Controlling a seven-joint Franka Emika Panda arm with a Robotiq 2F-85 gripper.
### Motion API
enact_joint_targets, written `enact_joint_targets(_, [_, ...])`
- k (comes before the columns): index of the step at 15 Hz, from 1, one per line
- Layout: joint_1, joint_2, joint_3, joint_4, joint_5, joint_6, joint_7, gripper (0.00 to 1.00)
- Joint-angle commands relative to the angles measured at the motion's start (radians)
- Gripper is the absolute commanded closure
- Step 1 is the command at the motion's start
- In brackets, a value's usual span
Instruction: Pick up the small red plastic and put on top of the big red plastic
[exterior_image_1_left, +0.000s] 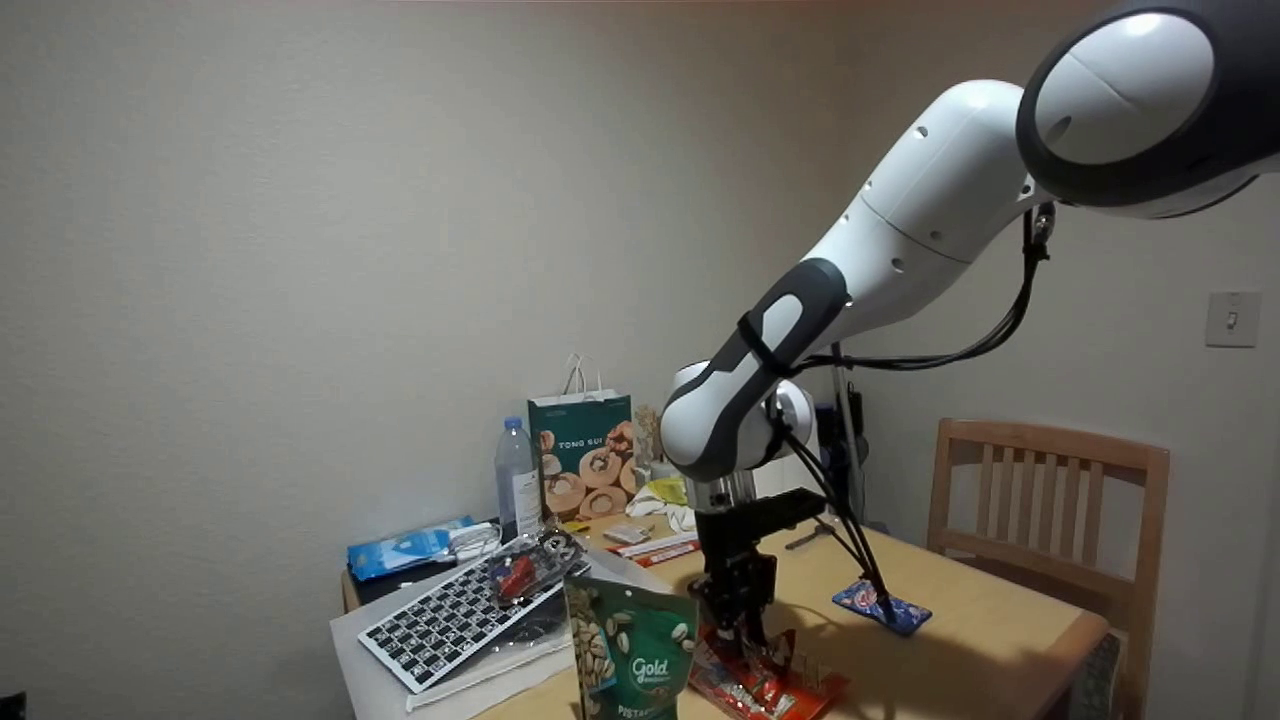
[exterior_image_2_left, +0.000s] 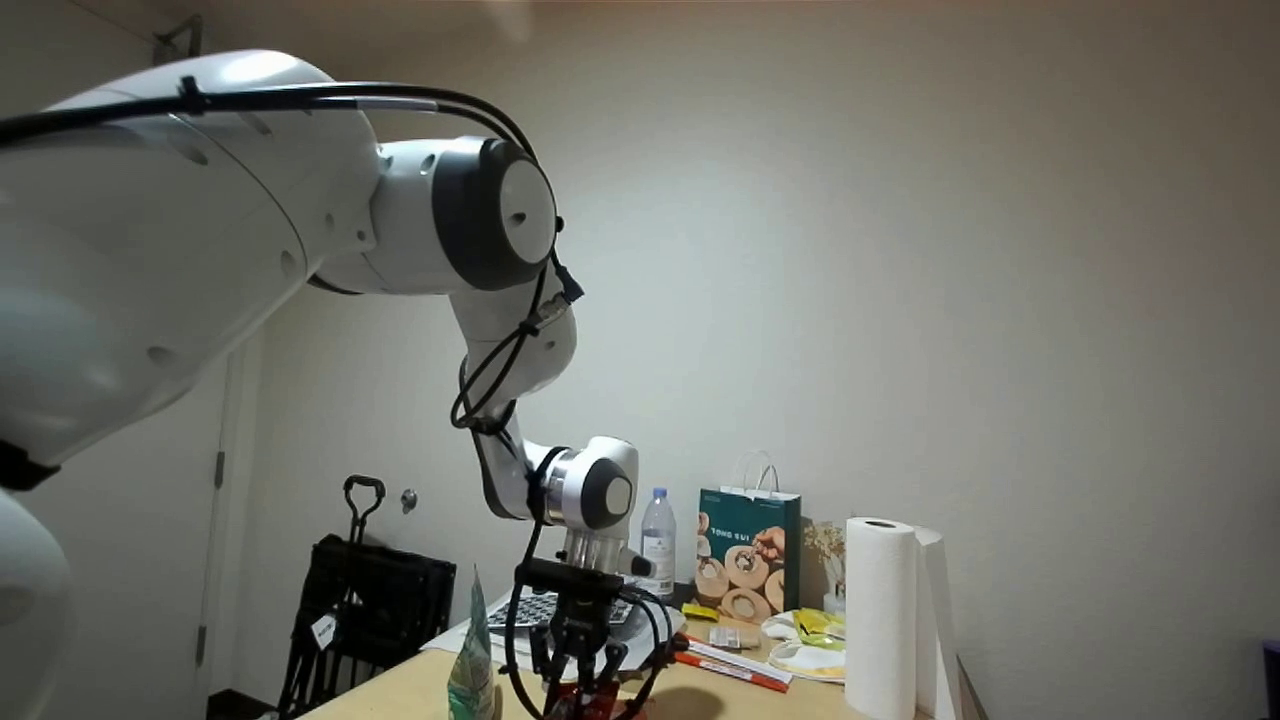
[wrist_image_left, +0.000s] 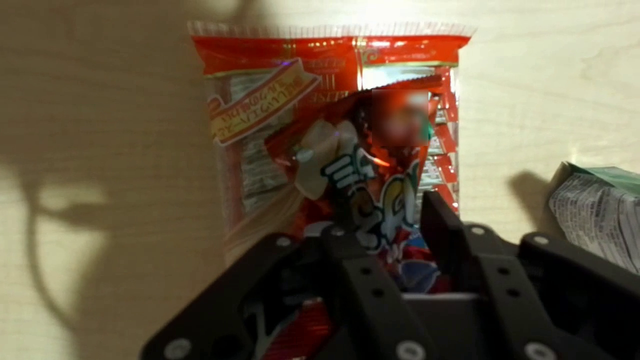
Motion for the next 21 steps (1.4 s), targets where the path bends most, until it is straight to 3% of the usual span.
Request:
enact_joint_targets(1, [0.011,-0.007,-0.011,0.007,-0.016,-0.027,0.015,0.29])
enact_joint_targets(5, [0.020,-0.039,-0.020,-0.020,-0.033,-0.002,0.024,0.03])
enact_joint_targets(6, [0.019,-0.049,-0.019,-0.029,-0.034,0.007,0.022,0.01])
enact_joint_targets(15, [0.027,-0.013,-0.001,0.021,-0.035,-0.026,0.005,0.00])
enact_joint_targets(21, [-0.001,0.056,0.019,0.130,0.004,-0.136,-0.022,0.00])
